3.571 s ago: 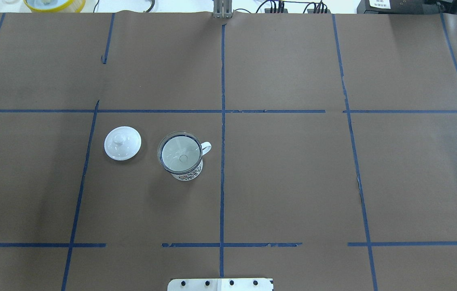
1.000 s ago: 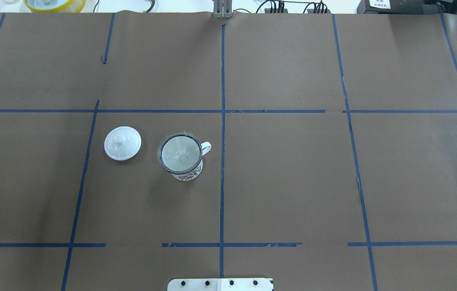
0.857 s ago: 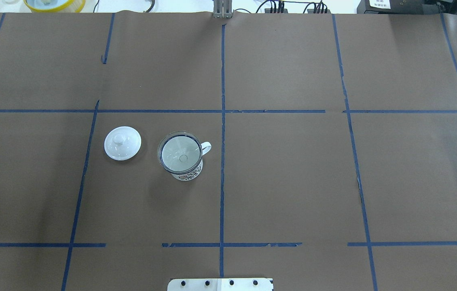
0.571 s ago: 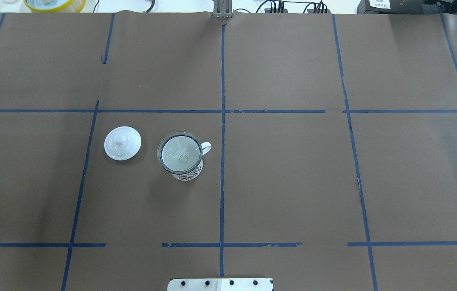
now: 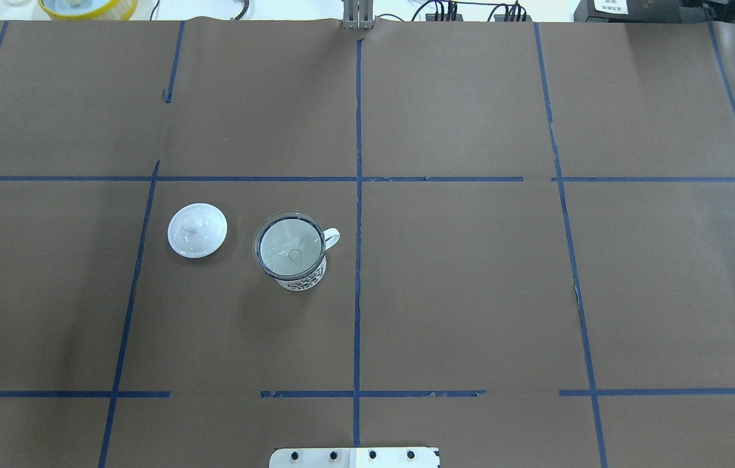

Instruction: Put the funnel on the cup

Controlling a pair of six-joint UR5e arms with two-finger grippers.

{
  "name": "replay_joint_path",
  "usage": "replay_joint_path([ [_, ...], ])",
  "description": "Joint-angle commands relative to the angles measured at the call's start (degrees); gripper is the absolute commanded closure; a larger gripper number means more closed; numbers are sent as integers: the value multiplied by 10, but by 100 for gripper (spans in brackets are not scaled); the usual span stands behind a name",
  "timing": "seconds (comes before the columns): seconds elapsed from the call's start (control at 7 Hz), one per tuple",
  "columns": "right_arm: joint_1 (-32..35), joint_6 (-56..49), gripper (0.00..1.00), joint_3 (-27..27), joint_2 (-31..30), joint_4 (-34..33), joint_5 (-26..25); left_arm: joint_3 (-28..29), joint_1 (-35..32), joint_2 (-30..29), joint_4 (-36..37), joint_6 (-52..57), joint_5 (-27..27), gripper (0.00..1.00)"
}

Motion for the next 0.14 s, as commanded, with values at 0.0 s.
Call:
replay_joint_path([
  [0.0,0,0,0,-1,0,0,0,1,0,-1,0,1,0,0],
])
